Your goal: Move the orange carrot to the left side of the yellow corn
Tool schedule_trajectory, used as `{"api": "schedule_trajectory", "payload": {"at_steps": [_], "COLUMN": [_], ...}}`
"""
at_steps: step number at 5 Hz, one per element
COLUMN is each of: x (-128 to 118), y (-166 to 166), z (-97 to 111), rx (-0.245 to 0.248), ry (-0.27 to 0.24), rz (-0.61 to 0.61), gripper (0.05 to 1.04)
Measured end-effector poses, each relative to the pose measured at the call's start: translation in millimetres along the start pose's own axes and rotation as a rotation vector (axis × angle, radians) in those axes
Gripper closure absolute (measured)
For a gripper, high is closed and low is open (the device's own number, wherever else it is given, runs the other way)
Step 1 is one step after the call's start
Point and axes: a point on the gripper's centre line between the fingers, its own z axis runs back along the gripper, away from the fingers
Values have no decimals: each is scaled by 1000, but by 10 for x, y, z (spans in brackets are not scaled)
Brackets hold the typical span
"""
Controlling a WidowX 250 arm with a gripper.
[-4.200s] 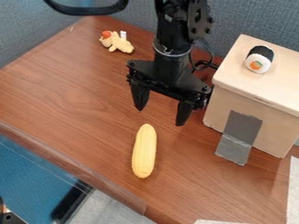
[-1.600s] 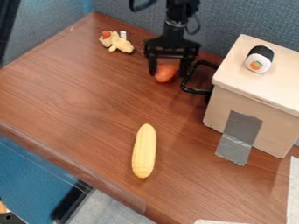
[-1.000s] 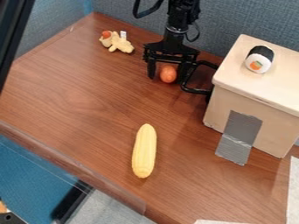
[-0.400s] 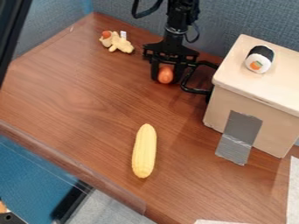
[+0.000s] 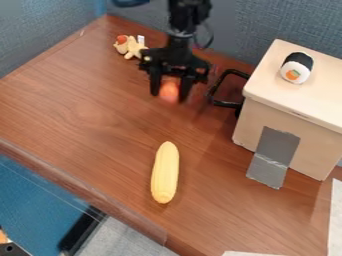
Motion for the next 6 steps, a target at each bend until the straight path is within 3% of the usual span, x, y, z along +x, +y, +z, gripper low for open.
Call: {"api": "schedule_trajectory", "payload": {"at_steps": [2, 3, 5, 6], "x": [-646, -820, -1094, -1121], "y": [259, 352, 694, 711], "z": [-79, -186, -267, -285], "rx": [2, 29, 75, 69], "ry": [26, 55, 76, 80], "rz": [-119, -179, -134, -137], "gripper": [466, 466, 466, 386]}}
